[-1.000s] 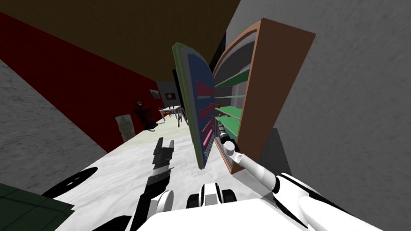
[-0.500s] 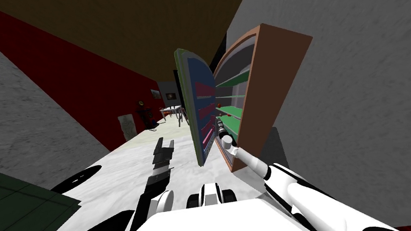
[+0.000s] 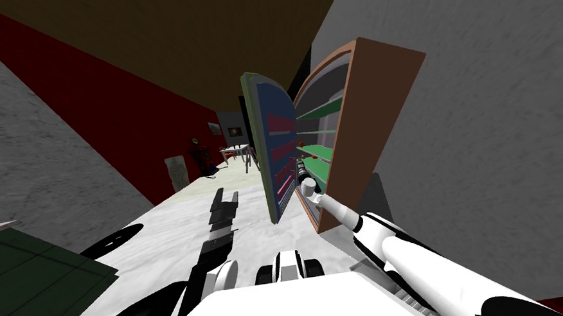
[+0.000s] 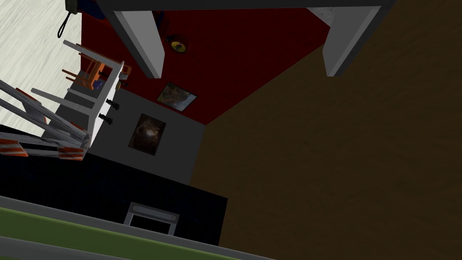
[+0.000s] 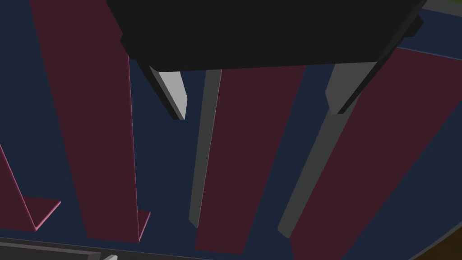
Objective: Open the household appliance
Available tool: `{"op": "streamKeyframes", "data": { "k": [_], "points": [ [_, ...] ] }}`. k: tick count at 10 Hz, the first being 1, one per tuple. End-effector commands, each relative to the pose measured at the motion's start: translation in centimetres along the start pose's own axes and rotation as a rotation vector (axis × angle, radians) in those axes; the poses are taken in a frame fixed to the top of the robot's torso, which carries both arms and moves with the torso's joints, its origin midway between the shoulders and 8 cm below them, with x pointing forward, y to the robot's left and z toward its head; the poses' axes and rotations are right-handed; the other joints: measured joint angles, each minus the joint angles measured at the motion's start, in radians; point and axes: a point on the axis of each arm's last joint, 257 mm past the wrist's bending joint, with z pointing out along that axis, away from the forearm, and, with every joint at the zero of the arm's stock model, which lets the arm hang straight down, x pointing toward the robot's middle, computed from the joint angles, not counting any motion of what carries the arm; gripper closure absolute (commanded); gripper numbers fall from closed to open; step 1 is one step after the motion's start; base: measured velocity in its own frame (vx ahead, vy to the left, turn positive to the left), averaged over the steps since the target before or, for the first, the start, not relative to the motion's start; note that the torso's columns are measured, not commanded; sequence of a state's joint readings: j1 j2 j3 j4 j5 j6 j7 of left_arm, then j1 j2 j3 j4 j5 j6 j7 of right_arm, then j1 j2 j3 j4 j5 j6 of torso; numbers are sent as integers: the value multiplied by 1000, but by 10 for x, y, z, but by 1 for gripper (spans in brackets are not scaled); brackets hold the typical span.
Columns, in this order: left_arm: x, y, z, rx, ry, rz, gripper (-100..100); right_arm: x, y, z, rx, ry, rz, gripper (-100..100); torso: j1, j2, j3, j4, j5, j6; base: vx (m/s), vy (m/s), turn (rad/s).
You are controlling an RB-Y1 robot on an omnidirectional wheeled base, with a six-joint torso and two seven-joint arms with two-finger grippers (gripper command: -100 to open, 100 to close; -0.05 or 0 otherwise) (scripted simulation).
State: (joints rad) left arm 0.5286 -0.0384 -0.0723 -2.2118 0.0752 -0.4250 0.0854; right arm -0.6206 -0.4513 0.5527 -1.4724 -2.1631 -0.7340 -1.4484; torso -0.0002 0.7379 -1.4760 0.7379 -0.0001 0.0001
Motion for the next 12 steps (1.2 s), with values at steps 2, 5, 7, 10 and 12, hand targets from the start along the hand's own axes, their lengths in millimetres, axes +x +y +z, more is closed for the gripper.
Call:
{"op": "streamKeyframes", "data": {
  "k": [2,5,7,10,12],
  "points": [
    [0,0,0,0,0,0,0,1,-16,25,-23,21,7,-100,0,0,0,0,0,0,-42,35,7],
    [0,0,0,0,0,0,0,-2,-28,38,-34,25,24,-100,0,1,0,0,0,0,-45,29,6],
    [0,0,0,0,0,0,0,-3,-38,48,-45,31,30,-100,1,0,0,0,0,0,-39,33,7],
    [0,0,0,0,0,0,0,-5,-58,67,-62,43,34,-100,0,0,0,0,0,0,-37,34,6],
    [0,0,0,0,0,0,0,-7,-66,75,-77,45,43,-100,0,0,0,0,0,0,-38,29,5]
  ]
}}
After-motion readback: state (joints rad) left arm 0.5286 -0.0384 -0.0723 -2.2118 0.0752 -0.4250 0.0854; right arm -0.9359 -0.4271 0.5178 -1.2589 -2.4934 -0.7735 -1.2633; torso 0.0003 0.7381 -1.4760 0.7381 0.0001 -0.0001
